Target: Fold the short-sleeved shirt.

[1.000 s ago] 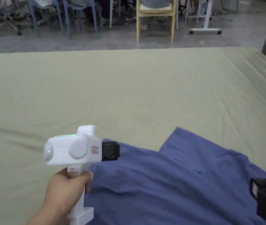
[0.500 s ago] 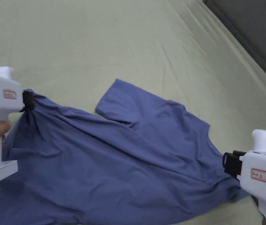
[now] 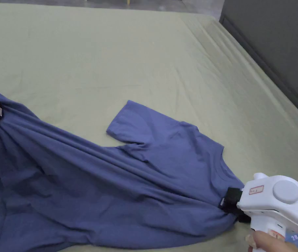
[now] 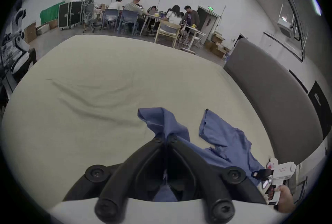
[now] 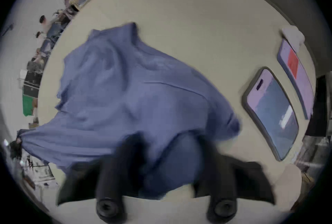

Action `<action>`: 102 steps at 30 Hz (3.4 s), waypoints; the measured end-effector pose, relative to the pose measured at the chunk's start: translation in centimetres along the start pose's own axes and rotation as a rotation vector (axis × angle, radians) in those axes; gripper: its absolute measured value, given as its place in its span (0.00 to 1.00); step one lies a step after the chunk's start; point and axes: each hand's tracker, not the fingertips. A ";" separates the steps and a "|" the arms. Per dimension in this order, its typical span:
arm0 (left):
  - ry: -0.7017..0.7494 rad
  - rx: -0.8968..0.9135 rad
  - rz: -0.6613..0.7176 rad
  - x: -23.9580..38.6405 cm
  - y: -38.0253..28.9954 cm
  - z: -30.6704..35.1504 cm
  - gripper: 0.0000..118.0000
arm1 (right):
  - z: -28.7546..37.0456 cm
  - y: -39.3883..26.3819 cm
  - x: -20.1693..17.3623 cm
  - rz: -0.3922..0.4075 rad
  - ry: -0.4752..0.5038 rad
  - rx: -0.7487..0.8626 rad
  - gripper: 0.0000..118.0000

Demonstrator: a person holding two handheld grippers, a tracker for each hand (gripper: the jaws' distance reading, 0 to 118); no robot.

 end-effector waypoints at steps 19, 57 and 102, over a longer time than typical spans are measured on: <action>0.044 0.512 0.215 1.2 23.4 15.0 0.00 | 28.6 17.5 -27.6 0.707 -0.060 0.736 0.14; 0.052 -0.157 0.278 -10.5 -13.6 6.4 0.00 | 3.9 -1.7 -3.1 0.482 -0.003 0.082 0.14; 0.373 -0.258 -0.046 -9.6 -18.2 -0.4 0.85 | 15.6 -8.9 -9.5 0.653 0.103 0.417 0.05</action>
